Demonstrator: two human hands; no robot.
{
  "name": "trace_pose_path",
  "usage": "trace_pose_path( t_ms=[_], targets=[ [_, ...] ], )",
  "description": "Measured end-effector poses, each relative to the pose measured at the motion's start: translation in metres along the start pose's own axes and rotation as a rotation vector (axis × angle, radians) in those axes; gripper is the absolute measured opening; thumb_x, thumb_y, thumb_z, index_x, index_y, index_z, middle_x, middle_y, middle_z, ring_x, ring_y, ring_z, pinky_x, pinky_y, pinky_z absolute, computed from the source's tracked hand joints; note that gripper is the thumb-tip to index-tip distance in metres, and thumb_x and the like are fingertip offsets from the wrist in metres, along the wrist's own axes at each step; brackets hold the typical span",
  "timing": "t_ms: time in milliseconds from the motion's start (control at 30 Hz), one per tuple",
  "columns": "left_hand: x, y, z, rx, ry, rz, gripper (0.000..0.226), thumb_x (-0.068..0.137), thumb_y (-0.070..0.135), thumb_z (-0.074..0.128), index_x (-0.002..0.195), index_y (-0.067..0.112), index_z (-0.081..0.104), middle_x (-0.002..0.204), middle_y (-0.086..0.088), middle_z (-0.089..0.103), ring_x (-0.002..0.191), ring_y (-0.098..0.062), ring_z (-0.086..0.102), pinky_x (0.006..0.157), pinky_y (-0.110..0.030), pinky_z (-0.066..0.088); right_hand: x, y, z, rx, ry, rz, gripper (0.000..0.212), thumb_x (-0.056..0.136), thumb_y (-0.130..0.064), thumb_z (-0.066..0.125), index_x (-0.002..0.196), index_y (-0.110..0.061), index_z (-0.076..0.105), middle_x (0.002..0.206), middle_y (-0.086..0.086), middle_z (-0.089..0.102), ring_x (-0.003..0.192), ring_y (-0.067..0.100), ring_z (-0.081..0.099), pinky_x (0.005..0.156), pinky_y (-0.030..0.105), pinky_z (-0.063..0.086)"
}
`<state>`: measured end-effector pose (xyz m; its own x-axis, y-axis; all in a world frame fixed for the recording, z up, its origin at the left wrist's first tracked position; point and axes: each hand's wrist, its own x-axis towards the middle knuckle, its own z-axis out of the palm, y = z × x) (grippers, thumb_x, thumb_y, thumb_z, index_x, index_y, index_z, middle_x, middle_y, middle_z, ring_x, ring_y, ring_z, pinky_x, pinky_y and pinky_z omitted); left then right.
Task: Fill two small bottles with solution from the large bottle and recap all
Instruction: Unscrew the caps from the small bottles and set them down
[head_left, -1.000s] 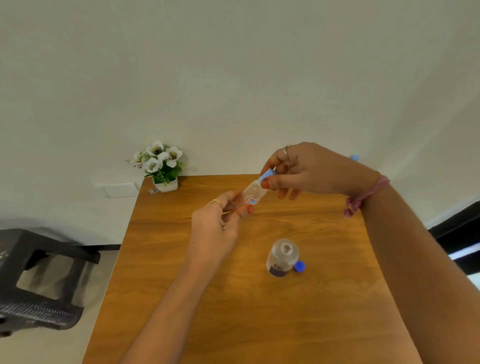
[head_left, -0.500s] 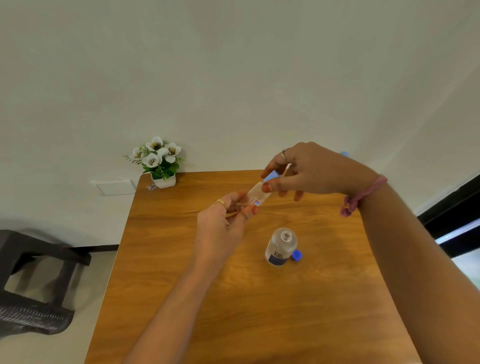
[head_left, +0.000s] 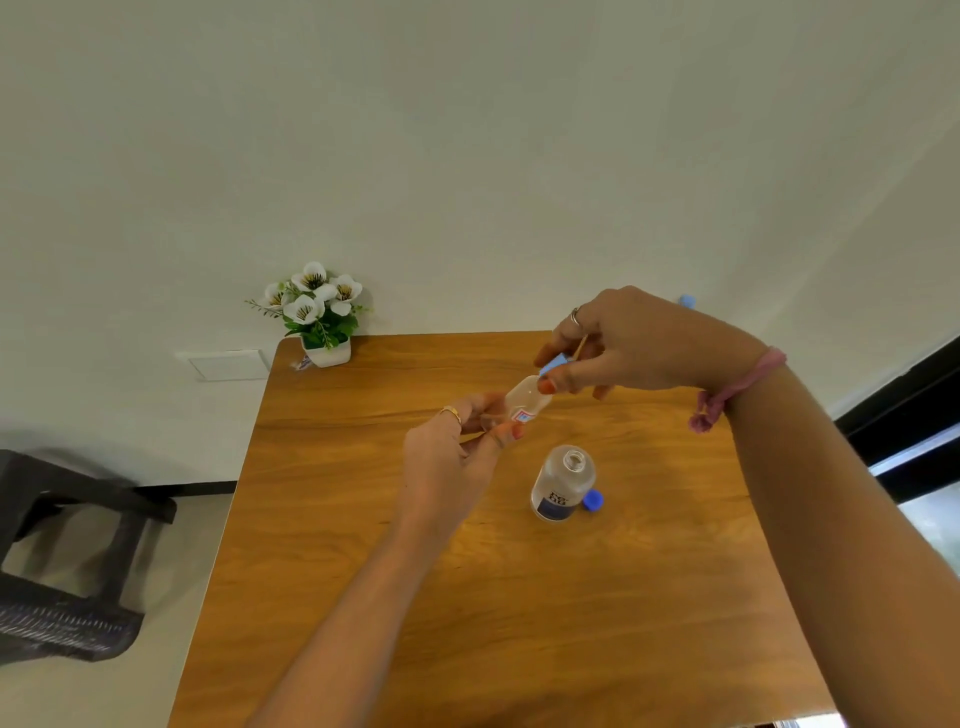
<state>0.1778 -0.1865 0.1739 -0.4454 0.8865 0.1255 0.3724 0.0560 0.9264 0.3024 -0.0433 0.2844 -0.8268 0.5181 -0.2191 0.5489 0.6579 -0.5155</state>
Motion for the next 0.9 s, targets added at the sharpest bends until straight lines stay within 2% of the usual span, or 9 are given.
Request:
trace_pose_path(
  t_ms=[67, 133, 200, 300, 467, 533, 600, 733, 900],
  targets=[
    [-0.001, -0.006, 0.002, -0.01, -0.007, -0.015, 0.03, 0.082, 0.024, 0.071, 0.109, 0.029, 0.061, 0.094, 0.017, 0.068, 0.091, 0.001, 0.064, 0.068, -0.009, 0.05, -0.005, 0.004, 0.0, -0.041, 0.085, -0.067, 0.026, 0.078, -0.027, 0.073, 0.103, -0.022, 0.07, 0.093, -0.012, 0.066, 0.083, 0.005, 0.065, 0.074, 0.012, 0.05],
    [-0.003, -0.011, 0.003, -0.058, -0.006, -0.051, 0.03, 0.081, 0.023, 0.072, 0.11, 0.026, 0.063, 0.096, 0.015, 0.069, 0.09, 0.002, 0.064, 0.069, -0.009, 0.051, -0.014, 0.014, 0.0, 0.127, 0.204, -0.08, 0.027, 0.076, -0.017, 0.075, 0.102, -0.024, 0.069, 0.101, -0.012, 0.066, 0.093, 0.001, 0.064, 0.08, 0.011, 0.049],
    [-0.005, -0.017, 0.004, -0.114, -0.004, -0.091, 0.03, 0.079, 0.022, 0.074, 0.107, 0.027, 0.063, 0.096, 0.015, 0.069, 0.09, 0.001, 0.065, 0.07, -0.011, 0.052, -0.024, 0.027, 0.01, 0.405, 0.282, -0.029, 0.031, 0.076, -0.01, 0.074, 0.104, -0.021, 0.066, 0.101, -0.011, 0.07, 0.094, 0.0, 0.066, 0.082, 0.01, 0.049],
    [-0.009, -0.024, 0.009, -0.19, -0.014, -0.14, 0.03, 0.077, 0.018, 0.076, 0.097, 0.033, 0.06, 0.096, 0.013, 0.07, 0.087, 0.0, 0.067, 0.071, -0.017, 0.055, -0.03, 0.046, 0.044, 0.729, 0.362, 0.046, 0.037, 0.077, -0.005, 0.07, 0.112, -0.015, 0.062, 0.105, -0.001, 0.071, 0.097, 0.011, 0.068, 0.083, 0.019, 0.053],
    [-0.015, -0.045, 0.025, -0.301, -0.059, -0.256, 0.032, 0.081, 0.001, 0.071, 0.103, 0.015, 0.053, 0.098, 0.009, 0.062, 0.08, 0.003, 0.066, 0.066, -0.017, 0.053, -0.038, 0.064, 0.108, 0.994, 0.507, 0.181, 0.034, 0.081, -0.002, 0.066, 0.112, -0.011, 0.056, 0.109, 0.007, 0.068, 0.099, 0.015, 0.068, 0.082, 0.023, 0.055],
    [-0.018, -0.058, 0.032, -0.257, -0.093, -0.288, 0.034, 0.082, 0.002, 0.069, 0.105, 0.019, 0.05, 0.103, 0.01, 0.06, 0.087, -0.005, 0.066, 0.07, -0.02, 0.053, -0.044, 0.07, 0.135, 1.068, 0.567, 0.222, 0.03, 0.081, 0.002, 0.065, 0.106, -0.011, 0.056, 0.104, 0.007, 0.069, 0.096, 0.015, 0.068, 0.079, 0.024, 0.055],
    [-0.024, -0.074, 0.04, -0.203, -0.133, -0.333, 0.035, 0.082, 0.006, 0.07, 0.107, 0.021, 0.05, 0.108, 0.005, 0.062, 0.095, -0.012, 0.066, 0.074, -0.022, 0.053, -0.051, 0.078, 0.162, 1.066, 0.61, 0.276, 0.03, 0.078, 0.003, 0.069, 0.1, -0.014, 0.058, 0.1, 0.006, 0.069, 0.093, 0.015, 0.068, 0.077, 0.026, 0.056],
    [-0.04, -0.109, 0.058, -0.021, -0.202, -0.397, 0.036, 0.08, 0.019, 0.075, 0.103, 0.031, 0.05, 0.103, 0.012, 0.064, 0.094, -0.006, 0.061, 0.084, -0.029, 0.052, -0.063, 0.099, 0.208, 0.94, 0.604, 0.416, 0.029, 0.075, -0.007, 0.075, 0.097, -0.023, 0.064, 0.1, -0.002, 0.07, 0.094, 0.014, 0.067, 0.078, 0.027, 0.055],
    [-0.055, -0.141, 0.084, 0.224, -0.264, -0.394, 0.035, 0.078, 0.028, 0.075, 0.106, 0.025, 0.055, 0.105, 0.008, 0.064, 0.103, -0.009, 0.058, 0.09, -0.03, 0.05, -0.06, 0.124, 0.252, 0.784, 0.519, 0.581, 0.028, 0.076, -0.016, 0.075, 0.1, -0.023, 0.063, 0.098, -0.006, 0.069, 0.092, 0.008, 0.066, 0.081, 0.028, 0.056]
  ],
)
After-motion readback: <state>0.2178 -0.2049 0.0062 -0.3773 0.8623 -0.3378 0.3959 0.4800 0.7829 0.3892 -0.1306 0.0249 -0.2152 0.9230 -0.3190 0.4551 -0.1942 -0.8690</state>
